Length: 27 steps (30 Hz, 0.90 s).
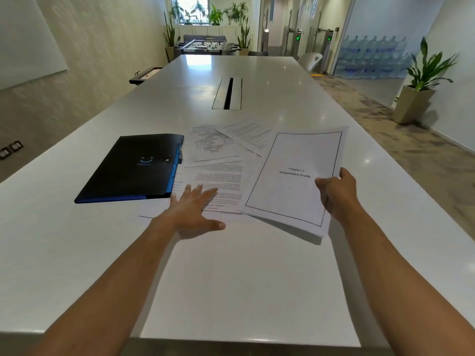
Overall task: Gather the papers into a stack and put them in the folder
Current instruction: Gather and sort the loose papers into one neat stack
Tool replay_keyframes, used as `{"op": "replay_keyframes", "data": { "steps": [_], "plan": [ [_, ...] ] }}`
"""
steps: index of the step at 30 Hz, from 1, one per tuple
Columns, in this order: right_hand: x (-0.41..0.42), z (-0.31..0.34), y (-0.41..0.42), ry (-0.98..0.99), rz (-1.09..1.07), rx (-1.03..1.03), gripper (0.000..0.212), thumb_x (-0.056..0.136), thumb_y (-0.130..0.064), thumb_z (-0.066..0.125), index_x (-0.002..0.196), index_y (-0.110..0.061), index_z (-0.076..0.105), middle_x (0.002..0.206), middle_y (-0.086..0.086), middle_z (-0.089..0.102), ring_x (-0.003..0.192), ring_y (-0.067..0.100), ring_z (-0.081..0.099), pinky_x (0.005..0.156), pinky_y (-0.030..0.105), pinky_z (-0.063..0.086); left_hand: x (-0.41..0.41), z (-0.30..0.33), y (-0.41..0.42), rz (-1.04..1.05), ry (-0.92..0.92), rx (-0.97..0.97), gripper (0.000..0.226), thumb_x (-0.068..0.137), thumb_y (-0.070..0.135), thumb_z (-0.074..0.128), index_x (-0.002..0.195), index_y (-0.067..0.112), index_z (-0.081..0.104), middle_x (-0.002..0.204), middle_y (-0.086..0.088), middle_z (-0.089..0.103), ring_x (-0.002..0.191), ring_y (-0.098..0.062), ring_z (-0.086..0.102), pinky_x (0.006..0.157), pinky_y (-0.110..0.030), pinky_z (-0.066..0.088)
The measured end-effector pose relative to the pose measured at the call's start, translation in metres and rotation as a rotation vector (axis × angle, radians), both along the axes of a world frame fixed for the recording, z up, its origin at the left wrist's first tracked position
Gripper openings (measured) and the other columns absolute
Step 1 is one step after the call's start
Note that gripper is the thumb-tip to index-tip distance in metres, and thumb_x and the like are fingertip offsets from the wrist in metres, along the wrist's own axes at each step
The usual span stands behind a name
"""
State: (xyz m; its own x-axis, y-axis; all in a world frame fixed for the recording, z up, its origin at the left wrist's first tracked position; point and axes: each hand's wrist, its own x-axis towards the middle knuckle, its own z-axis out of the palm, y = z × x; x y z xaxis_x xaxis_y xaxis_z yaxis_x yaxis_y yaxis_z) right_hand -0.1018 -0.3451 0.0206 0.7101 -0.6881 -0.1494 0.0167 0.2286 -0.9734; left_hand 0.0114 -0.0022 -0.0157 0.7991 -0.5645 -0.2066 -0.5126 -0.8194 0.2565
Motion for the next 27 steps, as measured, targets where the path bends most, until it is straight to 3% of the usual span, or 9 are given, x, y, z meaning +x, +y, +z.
{"op": "replay_keyframes", "data": {
  "steps": [2,6,12,14,16,20,24,27],
  "plan": [
    [-0.002,-0.006,-0.004,0.056,0.019,0.009,0.066,0.086,0.013,0.059,0.146,-0.006,0.038,0.119,0.010,0.063,0.091,0.019,0.065,0.090,0.033,0.054,0.002,0.005,-0.001,-0.008,0.021,0.036,0.105,0.073,0.081,0.053,0.154,0.044,-0.002,0.166,-0.001,-0.007,0.151,-0.032,-0.010,0.114,-0.065,-0.006],
    [-0.008,-0.014,-0.003,0.102,0.014,0.004,0.035,0.085,0.015,0.058,0.115,-0.003,0.057,0.098,0.011,0.068,0.081,0.021,0.067,0.059,0.020,0.055,0.001,0.008,-0.001,-0.002,0.017,-0.018,0.089,0.087,0.063,0.057,0.155,0.042,0.003,0.166,-0.003,0.002,0.151,-0.033,-0.003,0.115,-0.067,-0.001],
    [-0.012,-0.017,-0.012,0.128,0.021,0.026,0.023,0.086,0.015,0.057,0.096,-0.005,0.058,0.087,0.010,0.065,0.073,0.018,0.069,0.049,0.015,0.053,0.001,0.014,0.002,-0.025,0.045,-0.047,0.084,0.092,0.049,0.060,0.154,0.043,0.004,0.166,-0.002,0.006,0.151,-0.033,0.001,0.116,-0.067,0.003],
    [-0.012,-0.018,-0.015,0.122,0.018,0.031,0.035,0.087,0.018,0.056,0.116,-0.001,0.057,0.084,0.009,0.060,0.078,0.020,0.067,0.047,0.014,0.052,0.002,0.017,0.006,-0.020,0.099,-0.058,0.085,0.090,0.043,0.064,0.154,0.044,0.007,0.166,-0.001,0.008,0.152,-0.030,0.000,0.117,-0.064,0.005],
    [-0.012,-0.018,-0.016,0.112,0.022,0.041,0.056,0.086,0.019,0.055,0.139,0.008,0.040,0.084,0.004,0.057,0.075,0.016,0.063,0.046,0.014,0.052,0.001,0.019,0.009,0.001,0.144,-0.084,0.089,0.085,0.037,0.067,0.152,0.047,0.010,0.166,0.000,0.010,0.152,-0.028,0.003,0.118,-0.062,0.008],
    [-0.011,-0.021,-0.017,0.137,0.070,0.013,0.042,0.087,0.017,0.057,0.127,0.005,0.049,0.103,0.018,0.066,0.067,0.014,0.069,0.050,0.015,0.053,0.000,0.021,0.007,0.042,0.121,-0.155,0.092,0.077,0.022,0.065,0.149,0.050,0.015,0.163,0.002,0.020,0.146,-0.030,0.024,0.114,-0.062,0.024],
    [-0.011,-0.025,-0.021,0.142,0.097,-0.012,0.042,0.087,0.012,0.061,0.127,0.007,0.051,0.113,0.022,0.067,0.080,0.018,0.070,0.060,0.020,0.057,-0.001,0.018,0.007,0.094,0.001,-0.184,0.098,0.081,0.003,0.066,0.152,0.045,0.012,0.157,-0.003,0.032,0.140,-0.031,0.037,0.106,-0.060,0.040],
    [-0.013,-0.024,-0.020,0.127,0.117,-0.009,0.041,0.087,0.011,0.062,0.126,0.006,0.053,0.108,0.018,0.069,0.078,0.016,0.071,0.058,0.019,0.057,-0.003,0.019,0.008,0.219,-0.182,-0.196,0.092,0.079,0.004,0.073,0.149,0.039,0.024,0.123,-0.007,0.059,0.109,-0.027,0.061,0.084,-0.048,0.055]
  ]
}}
